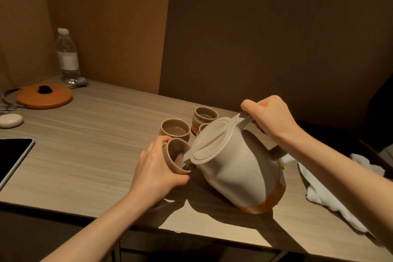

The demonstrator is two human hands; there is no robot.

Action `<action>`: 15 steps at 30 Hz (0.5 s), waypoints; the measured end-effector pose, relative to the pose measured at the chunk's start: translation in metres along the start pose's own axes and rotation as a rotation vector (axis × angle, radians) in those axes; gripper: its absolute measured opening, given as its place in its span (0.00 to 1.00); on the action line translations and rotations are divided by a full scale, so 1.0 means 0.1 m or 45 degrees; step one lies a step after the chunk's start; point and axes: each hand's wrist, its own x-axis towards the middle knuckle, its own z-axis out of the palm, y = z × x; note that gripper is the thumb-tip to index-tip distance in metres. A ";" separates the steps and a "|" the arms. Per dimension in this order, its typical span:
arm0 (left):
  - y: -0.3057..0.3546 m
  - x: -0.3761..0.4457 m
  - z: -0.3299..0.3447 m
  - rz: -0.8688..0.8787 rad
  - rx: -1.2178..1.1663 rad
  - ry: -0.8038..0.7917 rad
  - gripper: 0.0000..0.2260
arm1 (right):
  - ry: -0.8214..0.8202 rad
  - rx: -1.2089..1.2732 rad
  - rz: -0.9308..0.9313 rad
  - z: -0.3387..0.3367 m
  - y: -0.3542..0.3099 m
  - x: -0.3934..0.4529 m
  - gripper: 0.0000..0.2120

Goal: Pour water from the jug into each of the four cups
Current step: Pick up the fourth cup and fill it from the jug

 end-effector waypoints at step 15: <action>-0.03 -0.02 0.03 -0.046 -0.065 -0.004 0.41 | -0.007 -0.004 0.014 0.00 -0.02 -0.01 0.20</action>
